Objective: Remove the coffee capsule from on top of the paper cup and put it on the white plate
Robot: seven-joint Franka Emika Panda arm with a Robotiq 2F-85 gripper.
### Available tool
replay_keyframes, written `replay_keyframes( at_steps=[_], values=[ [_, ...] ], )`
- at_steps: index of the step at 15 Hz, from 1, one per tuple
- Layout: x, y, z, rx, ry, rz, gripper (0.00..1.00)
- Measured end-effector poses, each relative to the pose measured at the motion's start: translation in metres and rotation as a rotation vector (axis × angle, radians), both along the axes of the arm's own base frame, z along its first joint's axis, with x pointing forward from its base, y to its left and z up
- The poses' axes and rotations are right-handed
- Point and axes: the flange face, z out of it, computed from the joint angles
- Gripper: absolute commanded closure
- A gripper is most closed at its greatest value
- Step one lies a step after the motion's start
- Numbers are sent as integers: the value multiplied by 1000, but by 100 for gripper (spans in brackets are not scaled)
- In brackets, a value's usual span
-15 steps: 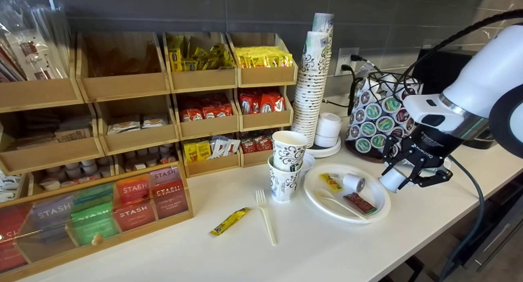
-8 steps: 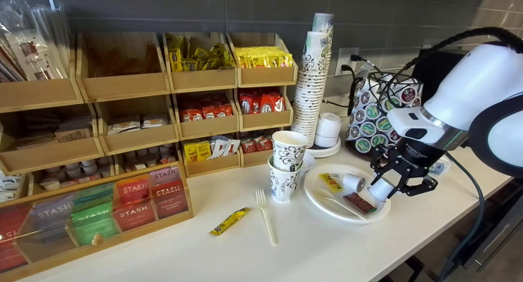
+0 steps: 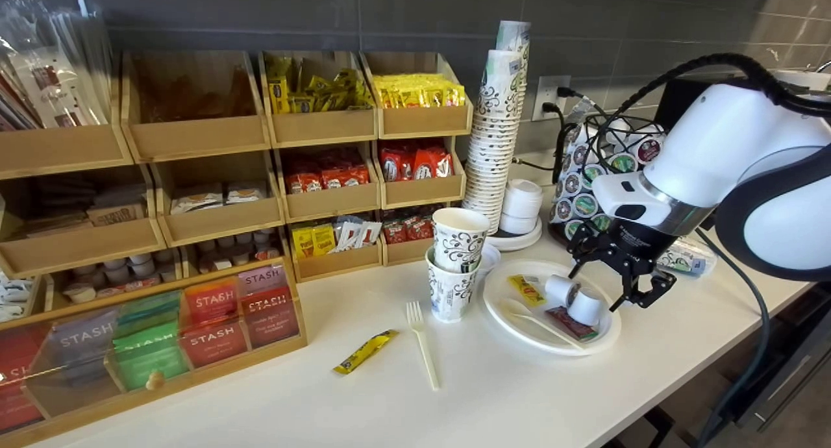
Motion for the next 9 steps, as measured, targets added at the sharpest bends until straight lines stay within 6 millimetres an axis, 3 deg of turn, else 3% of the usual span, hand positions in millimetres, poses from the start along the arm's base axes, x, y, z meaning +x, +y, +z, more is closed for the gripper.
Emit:
replay_keyframes(
  at_steps=[3,6,9],
  values=[
    [-4,-12,9,3,24,0,0],
    [-22,-32,20,48,92,19,0],
    [-31,-64,32,110,114,9,0]
  ],
)
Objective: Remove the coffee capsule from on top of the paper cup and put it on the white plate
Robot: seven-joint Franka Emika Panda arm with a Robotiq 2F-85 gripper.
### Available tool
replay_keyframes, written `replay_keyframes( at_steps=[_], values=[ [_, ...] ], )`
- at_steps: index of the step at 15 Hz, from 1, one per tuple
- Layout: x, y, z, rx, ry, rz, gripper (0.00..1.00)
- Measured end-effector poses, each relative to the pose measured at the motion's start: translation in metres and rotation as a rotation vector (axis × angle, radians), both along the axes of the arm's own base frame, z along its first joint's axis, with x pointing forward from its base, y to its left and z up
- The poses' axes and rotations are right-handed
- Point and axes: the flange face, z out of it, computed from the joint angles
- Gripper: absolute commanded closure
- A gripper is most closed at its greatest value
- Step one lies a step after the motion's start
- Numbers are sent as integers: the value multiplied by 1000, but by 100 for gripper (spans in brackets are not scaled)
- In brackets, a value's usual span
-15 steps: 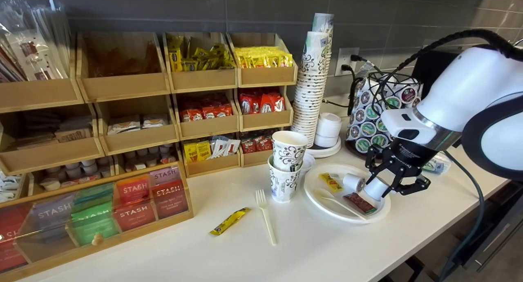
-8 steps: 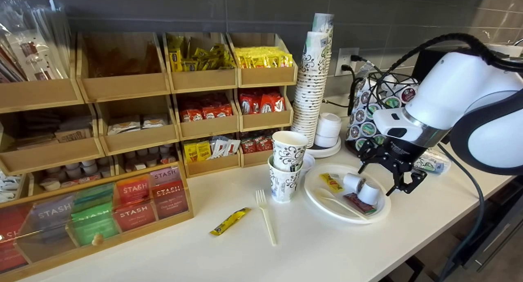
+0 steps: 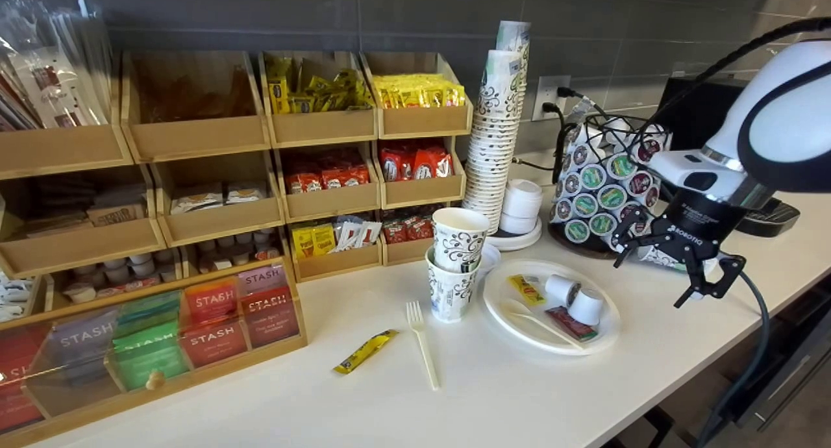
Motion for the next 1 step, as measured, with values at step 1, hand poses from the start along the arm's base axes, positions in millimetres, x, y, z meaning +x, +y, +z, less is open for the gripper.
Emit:
replay_keyframes(
  at_steps=[1],
  values=[
    [1,-15,5,22,-20,-20,0]
  ],
)
